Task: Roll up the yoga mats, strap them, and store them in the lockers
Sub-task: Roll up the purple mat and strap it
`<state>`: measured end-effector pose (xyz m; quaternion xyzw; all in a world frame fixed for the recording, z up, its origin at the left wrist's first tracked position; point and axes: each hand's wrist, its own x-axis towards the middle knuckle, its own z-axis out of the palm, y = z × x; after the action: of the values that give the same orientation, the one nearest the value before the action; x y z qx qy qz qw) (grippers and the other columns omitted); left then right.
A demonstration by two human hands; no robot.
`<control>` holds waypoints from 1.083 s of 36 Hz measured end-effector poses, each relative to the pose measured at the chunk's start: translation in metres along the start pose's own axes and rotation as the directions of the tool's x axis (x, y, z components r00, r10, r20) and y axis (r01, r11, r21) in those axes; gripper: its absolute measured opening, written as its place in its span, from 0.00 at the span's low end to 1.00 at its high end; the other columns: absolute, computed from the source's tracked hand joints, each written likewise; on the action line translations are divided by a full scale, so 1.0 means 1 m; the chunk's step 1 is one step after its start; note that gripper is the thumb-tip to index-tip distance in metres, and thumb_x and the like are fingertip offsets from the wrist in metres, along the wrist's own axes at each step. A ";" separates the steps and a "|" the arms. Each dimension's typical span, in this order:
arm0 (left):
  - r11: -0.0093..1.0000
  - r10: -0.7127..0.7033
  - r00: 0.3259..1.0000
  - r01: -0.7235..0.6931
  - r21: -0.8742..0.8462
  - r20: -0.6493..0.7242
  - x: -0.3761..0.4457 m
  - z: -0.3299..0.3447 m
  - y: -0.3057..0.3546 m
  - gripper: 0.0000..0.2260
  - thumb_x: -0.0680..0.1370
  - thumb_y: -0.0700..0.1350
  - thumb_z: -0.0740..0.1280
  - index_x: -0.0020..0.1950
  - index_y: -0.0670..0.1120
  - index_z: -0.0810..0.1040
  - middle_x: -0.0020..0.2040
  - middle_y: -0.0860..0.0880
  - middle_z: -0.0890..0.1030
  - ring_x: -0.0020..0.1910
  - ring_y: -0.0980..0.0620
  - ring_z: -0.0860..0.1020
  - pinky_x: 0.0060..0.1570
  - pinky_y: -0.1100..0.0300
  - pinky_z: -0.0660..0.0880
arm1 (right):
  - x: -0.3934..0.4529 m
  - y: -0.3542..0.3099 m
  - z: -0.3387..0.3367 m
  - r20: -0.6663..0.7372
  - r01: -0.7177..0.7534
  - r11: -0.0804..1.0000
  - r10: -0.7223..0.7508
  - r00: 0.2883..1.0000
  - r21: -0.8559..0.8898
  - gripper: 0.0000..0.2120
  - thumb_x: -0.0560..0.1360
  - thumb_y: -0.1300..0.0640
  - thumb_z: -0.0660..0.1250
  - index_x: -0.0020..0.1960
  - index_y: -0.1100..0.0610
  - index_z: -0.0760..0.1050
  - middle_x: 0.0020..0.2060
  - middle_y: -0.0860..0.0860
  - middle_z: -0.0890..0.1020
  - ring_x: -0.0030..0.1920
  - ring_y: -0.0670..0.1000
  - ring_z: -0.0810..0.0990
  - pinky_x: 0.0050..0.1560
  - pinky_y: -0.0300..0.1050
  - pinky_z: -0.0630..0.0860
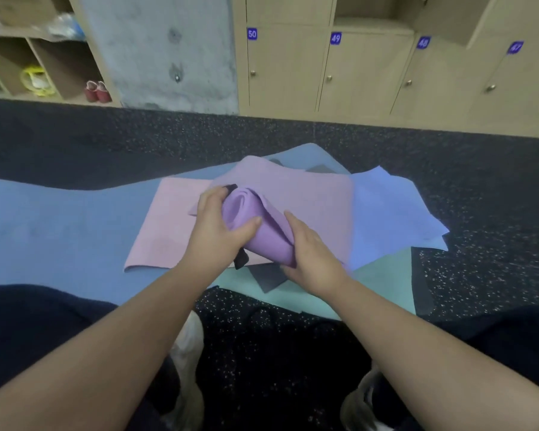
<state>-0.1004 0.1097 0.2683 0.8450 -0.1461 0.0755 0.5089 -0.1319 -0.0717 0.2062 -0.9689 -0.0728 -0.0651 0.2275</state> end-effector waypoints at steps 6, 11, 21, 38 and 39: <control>0.995 0.097 0.995 -0.098 0.033 0.037 -0.003 0.005 0.033 0.30 0.73 0.42 0.72 0.72 0.43 0.64 0.69 0.50 0.63 0.61 0.65 0.62 0.61 0.75 0.60 | 0.002 -0.040 -0.030 -0.128 -0.027 0.992 0.043 0.991 0.126 0.51 0.71 0.51 0.75 0.79 0.61 0.44 0.74 0.56 0.63 0.70 0.55 0.66 0.63 0.45 0.67; 0.991 0.039 0.975 -0.010 -0.136 0.217 0.009 -0.011 0.065 0.31 0.74 0.51 0.71 0.73 0.51 0.61 0.62 0.51 0.70 0.37 0.65 0.76 0.35 0.73 0.72 | 0.003 -0.038 -0.068 -0.129 0.008 0.981 0.018 0.991 0.196 0.46 0.69 0.48 0.74 0.78 0.56 0.52 0.72 0.50 0.67 0.68 0.51 0.70 0.62 0.52 0.72; 0.967 -0.143 0.974 0.175 -0.184 0.173 0.028 -0.018 0.057 0.07 0.80 0.45 0.63 0.54 0.52 0.79 0.42 0.57 0.79 0.44 0.54 0.76 0.50 0.58 0.70 | -0.018 -0.021 -0.115 -0.052 0.010 0.982 0.000 0.999 0.188 0.44 0.71 0.52 0.73 0.77 0.43 0.49 0.71 0.43 0.63 0.64 0.45 0.70 0.54 0.39 0.68; 0.979 -0.190 0.925 0.154 0.131 0.328 0.019 -0.016 0.053 0.19 0.81 0.35 0.52 0.65 0.50 0.72 0.68 0.47 0.67 0.59 0.45 0.73 0.64 0.49 0.70 | -0.018 -0.026 -0.104 0.060 0.021 0.994 -0.028 0.998 0.107 0.49 0.75 0.48 0.69 0.64 0.32 0.26 0.77 0.43 0.54 0.68 0.50 0.69 0.53 0.38 0.64; 0.982 -0.162 0.929 0.118 0.149 0.332 0.019 -0.015 0.054 0.17 0.81 0.35 0.52 0.62 0.47 0.75 0.64 0.46 0.72 0.58 0.44 0.74 0.62 0.49 0.71 | -0.018 -0.026 -0.104 0.060 0.022 0.995 -0.028 0.998 0.100 0.49 0.75 0.49 0.69 0.63 0.32 0.25 0.77 0.44 0.54 0.67 0.51 0.69 0.53 0.39 0.65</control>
<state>-0.0994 0.0962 0.3261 0.8840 -0.1667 -0.0998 0.4253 -0.1633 -0.0971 0.3067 -0.9570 -0.0948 -0.0346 0.2721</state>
